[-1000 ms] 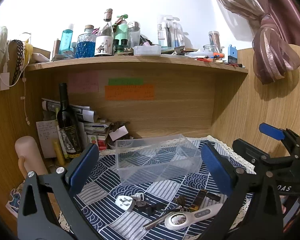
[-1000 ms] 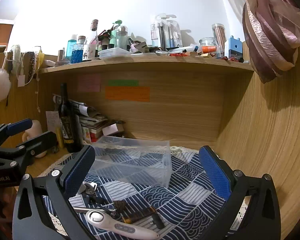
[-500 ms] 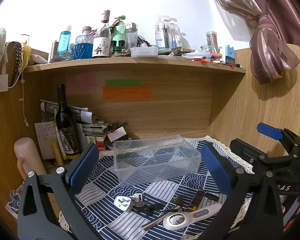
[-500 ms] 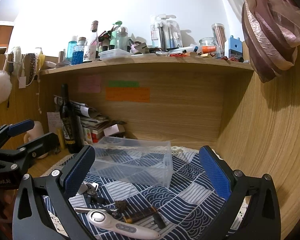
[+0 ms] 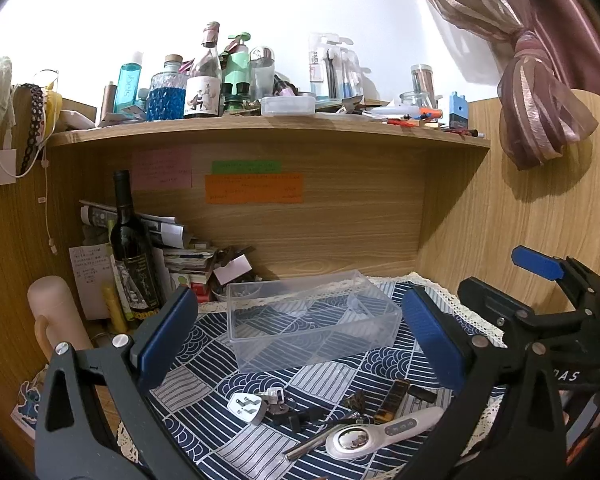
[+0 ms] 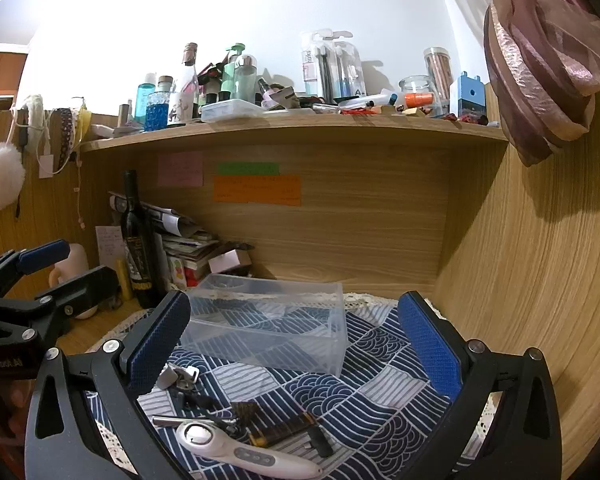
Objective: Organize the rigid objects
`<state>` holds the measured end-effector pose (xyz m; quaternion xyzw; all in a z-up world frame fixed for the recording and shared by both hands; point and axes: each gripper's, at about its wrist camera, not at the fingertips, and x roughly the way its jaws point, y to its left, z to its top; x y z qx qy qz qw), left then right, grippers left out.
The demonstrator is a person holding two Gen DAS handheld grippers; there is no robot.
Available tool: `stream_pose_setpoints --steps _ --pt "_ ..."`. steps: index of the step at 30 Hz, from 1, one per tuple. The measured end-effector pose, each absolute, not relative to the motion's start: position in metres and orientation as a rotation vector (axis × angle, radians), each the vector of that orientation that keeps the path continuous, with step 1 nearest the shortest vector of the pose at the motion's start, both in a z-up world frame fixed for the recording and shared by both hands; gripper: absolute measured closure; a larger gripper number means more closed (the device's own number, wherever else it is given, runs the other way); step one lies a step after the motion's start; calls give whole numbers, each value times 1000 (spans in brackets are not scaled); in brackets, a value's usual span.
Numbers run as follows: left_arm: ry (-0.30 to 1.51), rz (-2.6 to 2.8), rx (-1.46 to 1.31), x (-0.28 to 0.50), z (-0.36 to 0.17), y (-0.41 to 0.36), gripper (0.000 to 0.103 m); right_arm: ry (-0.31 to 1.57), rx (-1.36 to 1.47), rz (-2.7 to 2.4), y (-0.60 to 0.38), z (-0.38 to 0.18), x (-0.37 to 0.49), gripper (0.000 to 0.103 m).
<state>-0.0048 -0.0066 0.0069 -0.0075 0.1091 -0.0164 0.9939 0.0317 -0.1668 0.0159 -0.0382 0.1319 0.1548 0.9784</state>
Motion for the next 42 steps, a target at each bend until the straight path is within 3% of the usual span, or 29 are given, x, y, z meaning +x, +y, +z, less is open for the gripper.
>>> stream_pose_setpoints --steps 34,37,38,42 --pt "255 -54 -41 2 1 0 0 273 -56 351 -168 13 38 0" --pt "290 -31 -55 9 -2 11 15 292 -57 337 -173 9 43 8" --pt "304 -25 -60 12 -3 15 17 304 -58 333 -175 7 46 15" --pt "370 -10 -89 23 -15 34 22 377 -50 337 -184 -6 59 26"
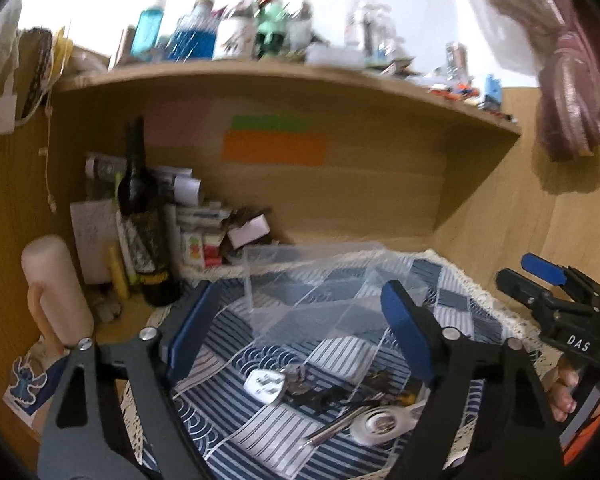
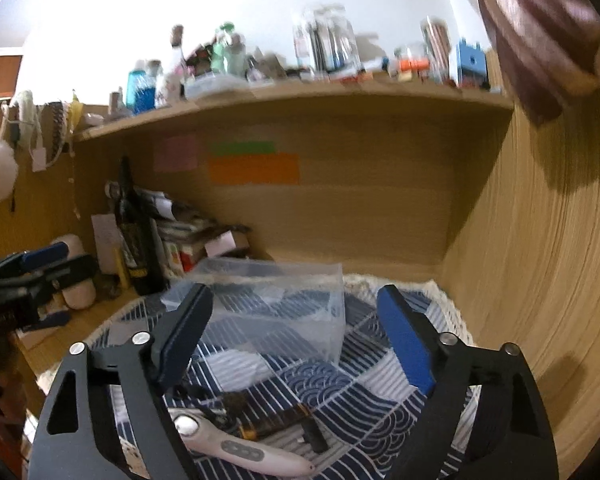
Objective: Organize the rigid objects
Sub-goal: 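Lower the left gripper onto the white plug adapter and grasp it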
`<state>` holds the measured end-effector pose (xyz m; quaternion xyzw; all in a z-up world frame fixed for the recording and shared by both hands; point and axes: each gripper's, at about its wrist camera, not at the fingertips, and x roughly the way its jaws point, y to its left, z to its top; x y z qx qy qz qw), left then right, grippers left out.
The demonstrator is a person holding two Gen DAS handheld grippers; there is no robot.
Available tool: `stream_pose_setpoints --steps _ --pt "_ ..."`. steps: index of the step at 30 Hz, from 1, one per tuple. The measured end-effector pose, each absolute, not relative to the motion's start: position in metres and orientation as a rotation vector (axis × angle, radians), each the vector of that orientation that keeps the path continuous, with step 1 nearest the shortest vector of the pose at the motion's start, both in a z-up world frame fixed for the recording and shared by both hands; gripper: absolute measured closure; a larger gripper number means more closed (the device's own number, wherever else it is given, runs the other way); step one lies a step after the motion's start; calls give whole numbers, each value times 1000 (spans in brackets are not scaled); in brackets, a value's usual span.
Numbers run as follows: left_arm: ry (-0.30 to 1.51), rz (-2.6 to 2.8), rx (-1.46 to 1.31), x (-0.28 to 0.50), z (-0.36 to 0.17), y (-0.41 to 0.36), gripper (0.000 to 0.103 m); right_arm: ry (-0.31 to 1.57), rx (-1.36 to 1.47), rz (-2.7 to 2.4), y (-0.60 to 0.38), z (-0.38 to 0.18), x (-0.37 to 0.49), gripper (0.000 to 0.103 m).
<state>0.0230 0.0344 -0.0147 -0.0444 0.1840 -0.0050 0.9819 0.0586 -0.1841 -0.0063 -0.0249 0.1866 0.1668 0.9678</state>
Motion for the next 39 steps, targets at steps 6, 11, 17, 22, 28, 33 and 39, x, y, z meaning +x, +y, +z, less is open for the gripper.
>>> stream_pose_setpoints --steps 6,11,17,22,28,33,39 --pt "516 10 -105 41 -50 56 34 513 -64 344 -187 -38 77 42" --pt "642 5 -95 54 -84 64 35 630 -69 360 -188 -66 89 43" --pt "752 -22 -49 74 -113 59 35 763 -87 398 -181 -99 104 43" --pt "821 -31 -20 95 -128 56 35 824 -142 442 -163 -115 109 43" --pt "891 -40 -51 114 -145 65 37 900 -176 452 -153 -128 119 43" --pt "903 -70 -57 116 -152 64 65 910 -175 404 -166 -129 118 43" --pt "869 -69 -42 112 -149 62 65 982 -199 376 -182 -140 118 67"
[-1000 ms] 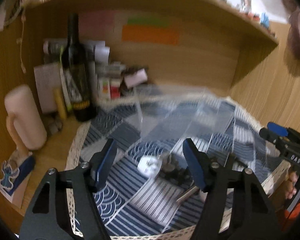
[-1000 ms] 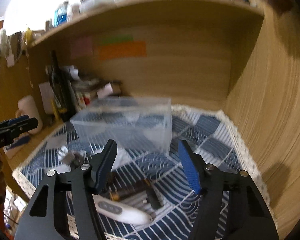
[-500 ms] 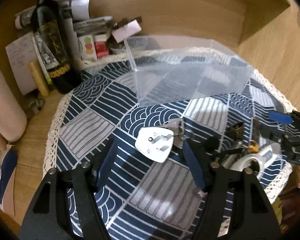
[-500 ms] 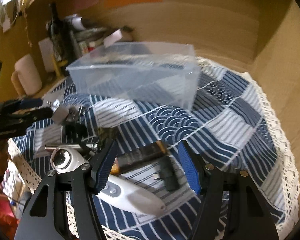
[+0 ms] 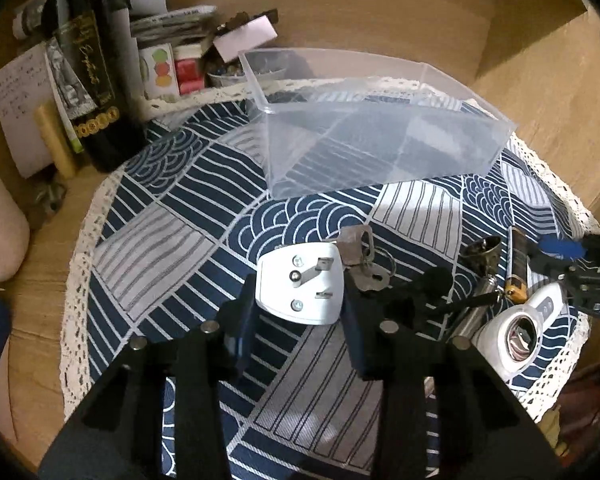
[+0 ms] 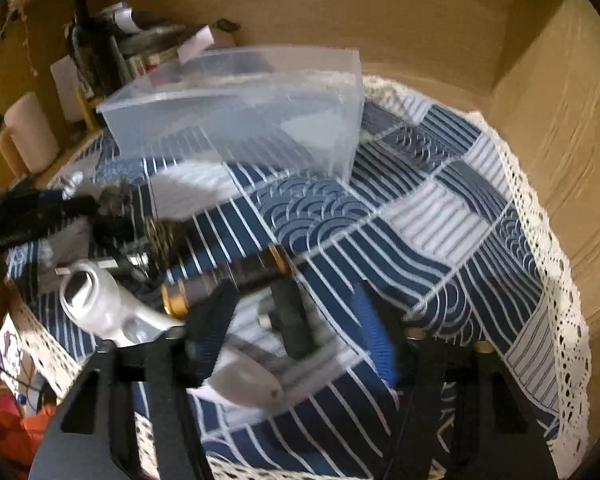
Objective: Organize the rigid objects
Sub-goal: 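Lower the left gripper onto the white plug adapter and grasp it, then carry the white plug adapter into the clear box and release it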
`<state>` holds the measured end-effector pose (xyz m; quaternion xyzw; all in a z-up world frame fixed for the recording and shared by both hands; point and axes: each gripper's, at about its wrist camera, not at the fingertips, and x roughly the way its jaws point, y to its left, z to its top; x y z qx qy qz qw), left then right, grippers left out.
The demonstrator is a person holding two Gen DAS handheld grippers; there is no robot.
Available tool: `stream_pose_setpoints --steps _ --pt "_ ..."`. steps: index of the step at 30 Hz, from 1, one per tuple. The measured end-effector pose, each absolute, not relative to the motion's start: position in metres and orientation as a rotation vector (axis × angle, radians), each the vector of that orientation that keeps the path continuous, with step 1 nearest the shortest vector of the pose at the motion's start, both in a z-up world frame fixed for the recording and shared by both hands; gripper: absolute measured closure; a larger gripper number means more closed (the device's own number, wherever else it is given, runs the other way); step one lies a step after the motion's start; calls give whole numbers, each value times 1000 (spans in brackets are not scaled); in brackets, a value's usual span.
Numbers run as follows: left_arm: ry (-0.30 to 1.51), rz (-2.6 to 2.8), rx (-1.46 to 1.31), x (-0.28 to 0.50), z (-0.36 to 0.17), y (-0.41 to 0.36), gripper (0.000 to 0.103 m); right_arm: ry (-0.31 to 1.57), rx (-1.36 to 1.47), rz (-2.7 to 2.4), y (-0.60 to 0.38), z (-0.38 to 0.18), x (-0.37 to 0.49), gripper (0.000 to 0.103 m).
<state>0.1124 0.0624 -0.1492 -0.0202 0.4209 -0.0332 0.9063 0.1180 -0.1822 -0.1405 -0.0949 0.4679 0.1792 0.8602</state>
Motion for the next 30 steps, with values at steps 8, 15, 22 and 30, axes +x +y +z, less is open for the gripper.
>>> stream_pose_setpoints --steps 8,15,22,30 --pt "782 -50 -32 97 -125 61 65 938 -225 363 -178 -139 118 95" --pt "676 -38 -25 90 -91 60 65 814 -166 346 -185 -107 123 96" --pt "591 -38 -32 91 -60 58 65 710 -165 341 -182 -73 127 97" --pt "588 -49 -36 93 -55 57 65 825 -192 387 -185 -105 125 62"
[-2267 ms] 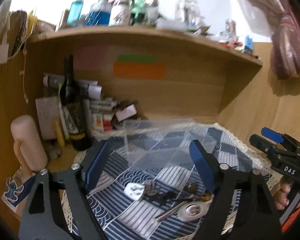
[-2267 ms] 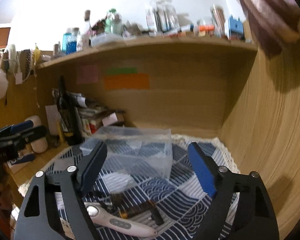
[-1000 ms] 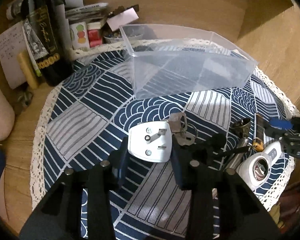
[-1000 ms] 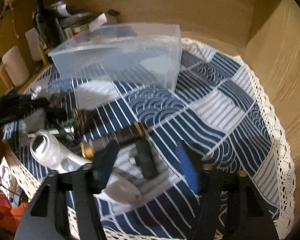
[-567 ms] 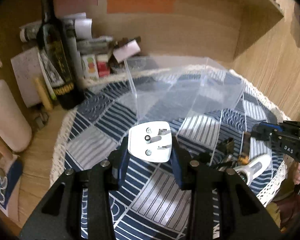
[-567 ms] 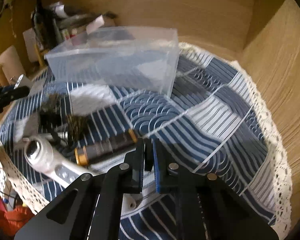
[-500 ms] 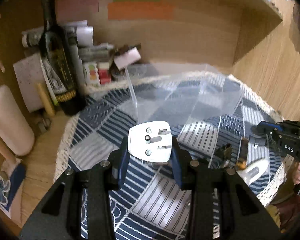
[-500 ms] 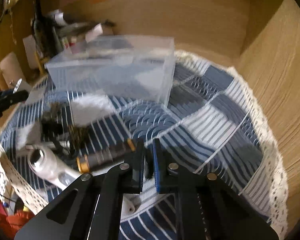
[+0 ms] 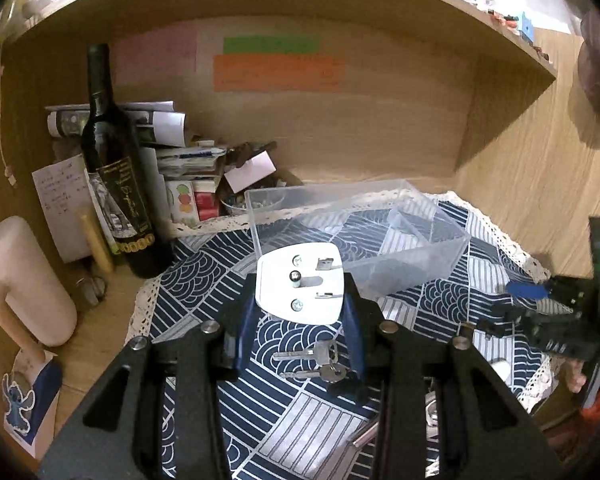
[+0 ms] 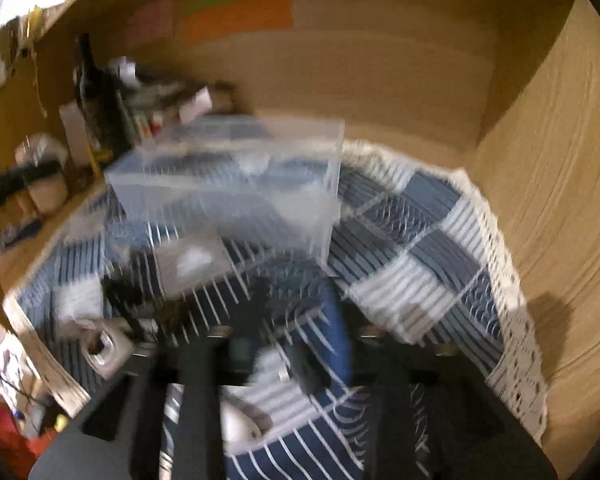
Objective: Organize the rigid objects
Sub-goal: 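Carry the white plug adapter into the clear box and release it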
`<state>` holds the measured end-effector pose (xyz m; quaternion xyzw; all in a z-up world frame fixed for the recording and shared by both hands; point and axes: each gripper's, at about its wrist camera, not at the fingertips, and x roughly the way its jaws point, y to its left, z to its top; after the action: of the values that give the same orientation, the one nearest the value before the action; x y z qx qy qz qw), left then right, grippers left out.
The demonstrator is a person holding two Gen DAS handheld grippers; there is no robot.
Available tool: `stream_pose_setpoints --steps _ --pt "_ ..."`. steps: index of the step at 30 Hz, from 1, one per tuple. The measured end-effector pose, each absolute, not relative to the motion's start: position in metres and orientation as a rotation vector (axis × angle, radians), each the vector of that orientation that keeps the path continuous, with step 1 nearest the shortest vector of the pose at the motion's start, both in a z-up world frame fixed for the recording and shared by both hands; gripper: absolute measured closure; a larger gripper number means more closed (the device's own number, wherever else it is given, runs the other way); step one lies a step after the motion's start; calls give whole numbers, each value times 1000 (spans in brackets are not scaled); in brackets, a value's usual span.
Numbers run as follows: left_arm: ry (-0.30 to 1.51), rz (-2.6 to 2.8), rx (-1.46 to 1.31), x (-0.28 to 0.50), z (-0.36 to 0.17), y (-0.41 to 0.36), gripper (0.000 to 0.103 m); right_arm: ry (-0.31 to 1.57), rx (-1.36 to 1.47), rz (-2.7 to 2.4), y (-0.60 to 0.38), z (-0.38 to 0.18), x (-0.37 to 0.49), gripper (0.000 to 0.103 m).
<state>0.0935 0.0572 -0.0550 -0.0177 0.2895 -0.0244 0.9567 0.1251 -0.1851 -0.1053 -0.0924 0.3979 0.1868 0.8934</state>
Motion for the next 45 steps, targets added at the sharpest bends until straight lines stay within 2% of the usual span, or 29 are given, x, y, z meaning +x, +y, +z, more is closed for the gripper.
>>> stream_pose_setpoints --steps 7,10,17,26,33,45 --pt "631 -51 -28 95 -69 53 65 916 -281 406 -183 -147 118 62" --pt "639 -56 -35 96 -70 53 65 915 -280 412 -186 -146 117 79" --pt "623 -54 -27 94 -65 52 65 886 -260 372 -189 -139 120 79" --pt "547 -49 -26 112 -38 55 65 681 -167 389 -175 -65 138 79" --pt "585 -48 -30 151 -32 55 65 588 -141 428 -141 -29 168 79" --pt "784 -74 -18 220 -75 41 65 755 -160 475 -105 -71 245 79"
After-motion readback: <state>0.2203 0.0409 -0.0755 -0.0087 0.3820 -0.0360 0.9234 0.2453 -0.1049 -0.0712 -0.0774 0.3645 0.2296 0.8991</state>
